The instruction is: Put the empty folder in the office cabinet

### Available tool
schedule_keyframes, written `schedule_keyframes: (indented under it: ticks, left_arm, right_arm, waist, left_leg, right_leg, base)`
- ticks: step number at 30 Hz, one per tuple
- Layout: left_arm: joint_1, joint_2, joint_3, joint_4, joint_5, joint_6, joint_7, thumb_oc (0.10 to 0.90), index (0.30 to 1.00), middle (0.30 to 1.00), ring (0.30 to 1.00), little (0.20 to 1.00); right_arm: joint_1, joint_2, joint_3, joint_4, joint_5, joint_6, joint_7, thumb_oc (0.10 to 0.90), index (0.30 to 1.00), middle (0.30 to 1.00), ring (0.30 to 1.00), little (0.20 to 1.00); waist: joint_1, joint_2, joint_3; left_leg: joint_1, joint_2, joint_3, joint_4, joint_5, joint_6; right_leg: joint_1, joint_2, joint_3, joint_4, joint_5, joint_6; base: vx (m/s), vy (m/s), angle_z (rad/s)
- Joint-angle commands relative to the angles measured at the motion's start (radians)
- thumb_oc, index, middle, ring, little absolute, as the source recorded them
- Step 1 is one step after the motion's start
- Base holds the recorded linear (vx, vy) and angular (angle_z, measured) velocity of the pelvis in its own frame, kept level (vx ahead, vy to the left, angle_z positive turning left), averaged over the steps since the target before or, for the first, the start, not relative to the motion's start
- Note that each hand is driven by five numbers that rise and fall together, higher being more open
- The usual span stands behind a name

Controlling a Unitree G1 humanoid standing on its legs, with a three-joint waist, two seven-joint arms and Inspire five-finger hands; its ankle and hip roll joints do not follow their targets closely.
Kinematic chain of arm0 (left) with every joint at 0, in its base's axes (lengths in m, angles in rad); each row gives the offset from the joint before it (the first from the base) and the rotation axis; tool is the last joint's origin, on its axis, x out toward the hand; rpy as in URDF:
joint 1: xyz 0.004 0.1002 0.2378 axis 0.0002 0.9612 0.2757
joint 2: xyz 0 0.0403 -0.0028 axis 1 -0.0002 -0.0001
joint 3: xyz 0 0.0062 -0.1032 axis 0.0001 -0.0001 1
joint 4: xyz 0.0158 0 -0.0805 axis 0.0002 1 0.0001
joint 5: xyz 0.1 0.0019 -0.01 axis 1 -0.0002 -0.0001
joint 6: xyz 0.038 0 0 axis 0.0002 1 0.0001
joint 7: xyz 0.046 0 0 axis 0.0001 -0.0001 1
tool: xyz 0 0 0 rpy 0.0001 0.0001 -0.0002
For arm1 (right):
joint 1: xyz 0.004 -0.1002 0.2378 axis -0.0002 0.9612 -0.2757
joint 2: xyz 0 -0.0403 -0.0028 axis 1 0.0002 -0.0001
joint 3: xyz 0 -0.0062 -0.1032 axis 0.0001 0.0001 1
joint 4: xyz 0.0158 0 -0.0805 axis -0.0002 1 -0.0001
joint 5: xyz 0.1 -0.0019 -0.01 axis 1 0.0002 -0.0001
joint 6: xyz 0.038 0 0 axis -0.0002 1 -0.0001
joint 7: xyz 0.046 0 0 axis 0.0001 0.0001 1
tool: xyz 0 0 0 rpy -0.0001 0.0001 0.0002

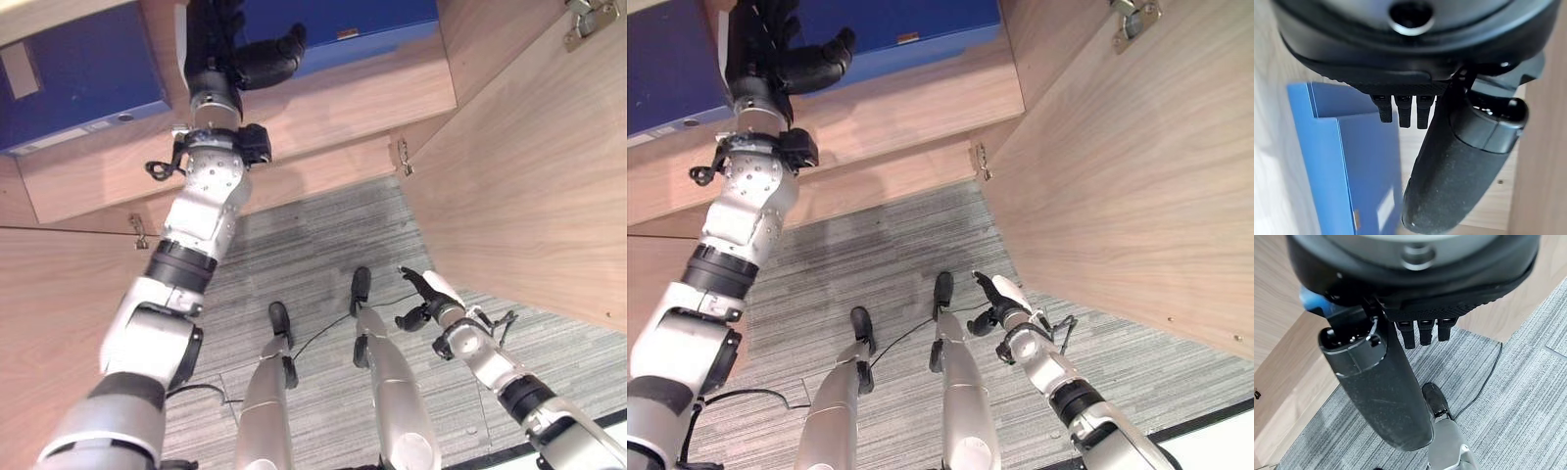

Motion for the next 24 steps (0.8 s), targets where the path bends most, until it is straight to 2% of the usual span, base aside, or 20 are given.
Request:
schedule_keyframes:
  ticks: [1, 2, 4, 5, 6, 7, 8, 9, 10, 11, 12, 13, 16, 17, 18, 24]
  left_arm:
    - [-0.041, 0.027, 0.087, -0.08, 0.077, -0.131, 0.029, 0.8, 0.9, 0.9, 0.9, 0.9]
    - [-0.026, 0.013, 0.113, -0.08, 0.105, -0.127, 0.051, 0.8, 0.9, 0.9, 0.9, 0.9]
    - [-0.022, 0.007, 0.128, -0.078, 0.118, -0.123, 0.064, 0.8, 0.9, 0.9, 0.9, 0.9]
    - [-0.026, -0.003, 0.156, -0.055, 0.167, -0.104, 0.099, 0.8, 0.9, 0.9, 0.9, 0.9]
    - [-0.026, -0.002, 0.156, -0.055, 0.168, -0.103, 0.1, 0.8, 0.9, 0.9, 0.9, 0.9]
    - [-0.026, -0.004, 0.156, -0.055, 0.168, -0.103, 0.1, 0.8, 0.9, 0.9, 0.9, 0.9]
    - [-0.027, 0.005, 0.167, -0.031, 0.202, -0.082, 0.11, 0.8, 0.9, 0.9, 0.9, 0.9]
    - [-0.028, 0.003, 0.168, -0.031, 0.203, -0.082, 0.111, 0.8, 0.9, 0.9, 0.9, 0.9]
    - [-0.027, 0.018, 0.176, 0.014, 0.224, -0.059, 0.113, 0.8, 0.9, 0.9, 0.9, 0.9]
    - [-0.028, 0.017, 0.176, 0.016, 0.223, -0.06, 0.113, 0.8, 0.9, 0.9, 0.9, 0.9]
    - [-0.031, 0.027, 0.177, 0.047, 0.229, -0.046, 0.115, 0.8, 0.9, 0.9, 0.9, 0.9]
    - [-0.032, 0.026, 0.176, 0.049, 0.228, -0.047, 0.115, 0.8, 0.9, 0.9, 0.9, 0.9]
    - [-0.046, 0.042, 0.17, 0.123, 0.24, -0.017, 0.109, 0.8, 0.9, 0.9, 0.9, 0.9]
    - [-0.047, 0.041, 0.169, 0.125, 0.239, -0.018, 0.108, 0.8, 0.9, 0.9, 0.9, 0.9]
    - [-0.067, 0.061, 0.149, 0.182, 0.241, -0.003, 0.095, 0.8, 0.9, 0.9, 0.9, 0.9]
    - [-0.1, 0.067, 0.099, 0.251, 0.215, 0.002, 0.058, 0.8, 0.9, 0.9, 0.9, 0.9]
  right_arm:
    - [0.061, -0.016, -0.022, -0.011, -0.022, -0.026, -0.007, 0.8, 0.9, 0.9, 0.9, 0.9]
    - [0.061, -0.012, -0.021, -0.013, -0.022, -0.029, -0.007, 0.8, 0.9, 0.9, 0.9, 0.9]
    - [0.059, -0.011, -0.018, -0.012, -0.022, -0.029, -0.007, 0.8, 0.9, 0.9, 0.9, 0.9]
    - [0.059, -0.011, -0.011, -0.014, -0.028, -0.033, -0.007, 0.8, 0.9, 0.9, 0.9, 0.9]
    - [0.058, -0.011, -0.01, -0.013, -0.028, -0.032, -0.007, 0.8, 0.9, 0.9, 0.9, 0.9]
    - [0.059, -0.012, -0.011, -0.014, -0.027, -0.033, -0.007, 0.8, 0.9, 0.9, 0.9, 0.9]
    - [0.061, -0.014, -0.007, -0.019, -0.03, -0.035, -0.004, 0.8, 0.9, 0.9, 0.9, 0.9]
    - [0.061, -0.016, -0.007, -0.02, -0.03, -0.035, -0.005, 0.8, 0.9, 0.9, 0.9, 0.9]
    - [0.067, -0.022, -0.008, -0.03, -0.036, -0.038, 0.0, 0.8, 0.9, 0.9, 0.9, 0.9]
    - [0.068, -0.023, -0.008, -0.031, -0.036, -0.039, 0.0, 0.8, 0.9, 0.9, 0.9, 0.9]
    - [0.073, -0.026, -0.006, -0.039, -0.04, -0.039, 0.003, 0.8, 0.9, 0.9, 0.9, 0.9]
    - [0.074, -0.027, -0.007, -0.04, -0.04, -0.039, 0.002, 0.8, 0.9, 0.9, 0.9, 0.9]
    - [0.083, -0.038, -0.002, -0.058, -0.048, -0.042, 0.009, 0.8, 0.9, 0.9, 0.9, 0.9]
    - [0.084, -0.039, -0.003, -0.059, -0.048, -0.042, 0.009, 0.8, 0.9, 0.9, 0.9, 0.9]
    - [0.089, -0.05, -0.001, -0.067, -0.048, -0.045, 0.013, 0.8, 0.9, 0.9, 0.9, 0.9]
    - [0.1, -0.066, -0.005, -0.086, -0.052, -0.046, 0.01, 0.8, 0.9, 0.9, 0.9, 0.9]
  waist:
    - [0.027, 0.017, -0.069]
    - [0.025, 0.005, -0.061]
    - [0.028, 0.008, -0.068]
    - [0.023, -0.005, -0.063]
    - [0.026, 0.001, -0.069]
    - [0.023, -0.004, -0.063]
    - [0.024, -0.003, -0.071]
    - [0.021, -0.009, -0.064]
    - [0.022, -0.008, -0.074]
    - [0.019, -0.013, -0.067]
    - [0.019, -0.009, -0.075]
    - [0.016, -0.015, -0.069]
    - [0.013, -0.013, -0.081]
    - [0.01, -0.019, -0.075]
    - [0.009, -0.012, -0.083]
    - [0.002, -0.011, -0.083]
  left_leg:
    - [-0.027, 0.014, -0.037, 0.075, -0.157, 0.001]
    - [-0.037, 0.01, -0.027, 0.077, -0.134, 0.004]
    - [-0.025, 0.015, -0.037, 0.073, -0.157, 0.0]
    - [-0.037, 0.01, -0.028, 0.074, -0.133, 0.003]
    - [-0.025, 0.015, -0.038, 0.071, -0.157, -0.001]
    - [-0.035, 0.011, -0.028, 0.075, -0.135, 0.003]
    - [-0.024, 0.018, -0.039, 0.07, -0.157, -0.001]
    - [-0.034, 0.013, -0.028, 0.074, -0.135, 0.002]
    - [-0.023, 0.019, -0.037, 0.071, -0.157, -0.002]
    - [-0.033, 0.015, -0.027, 0.075, -0.135, 0.002]
    - [-0.022, 0.022, -0.035, 0.071, -0.157, -0.003]
    - [-0.032, 0.017, -0.025, 0.075, -0.135, 0.001]
    - [-0.021, 0.024, -0.034, 0.072, -0.158, -0.003]
    - [-0.032, 0.019, -0.024, 0.076, -0.136, 0.0]
    - [-0.023, 0.029, -0.033, 0.077, -0.161, -0.005]
    - [-0.026, 0.032, -0.033, 0.08, -0.16, -0.006]
  right_leg:
    - [0.016, 0.008, 0.038, 0.077, -0.177, 0.091]
    - [0.01, 0.0, 0.03, 0.073, -0.155, 0.082]
    - [0.018, 0.009, 0.037, 0.074, -0.175, 0.09]
    - [0.01, 0.002, 0.03, 0.07, -0.154, 0.082]
    - [0.019, 0.01, 0.037, 0.073, -0.176, 0.09]
    - [0.011, 0.003, 0.03, 0.071, -0.156, 0.082]
    - [0.02, 0.011, 0.038, 0.071, -0.175, 0.09]
    - [0.013, 0.004, 0.031, 0.07, -0.156, 0.082]
    - [0.022, 0.012, 0.039, 0.07, -0.175, 0.089]
    - [0.015, 0.005, 0.032, 0.069, -0.155, 0.081]
    - [0.024, 0.013, 0.039, 0.07, -0.175, 0.089]
    - [0.017, 0.006, 0.032, 0.068, -0.155, 0.081]
    - [0.025, 0.015, 0.04, 0.069, -0.175, 0.088]
    - [0.017, 0.007, 0.033, 0.068, -0.155, 0.081]
    - [0.026, 0.017, 0.041, 0.07, -0.176, 0.089]
    - [0.024, 0.019, 0.039, 0.073, -0.178, 0.089]
  base:
    - [-0.1, -0.019, 0.0]
    - [0.0, 0.0, 0.0]
    - [0.0, 0.0, 0.0]
    - [0.09, -0.003, 0.0]
    - [-0.09, -0.014, 0.01]
    - [0.09, 0.002, 0.02]
    - [-0.09, -0.009, 0.01]
    - [0.08, 0.002, 0.0]
    - [-0.09, -0.006, 0.0]
    - [0.09, 0.007, -0.01]
    - [-0.09, -0.004, -0.01]
    - [0.0, 0.0, 0.0]
    - [0.03, 0.002, -0.01]
    - [0.0, 0.004, -0.05]
    - [0.0, 0.007, -0.04]
    - [0.02, -0.001, -0.03]
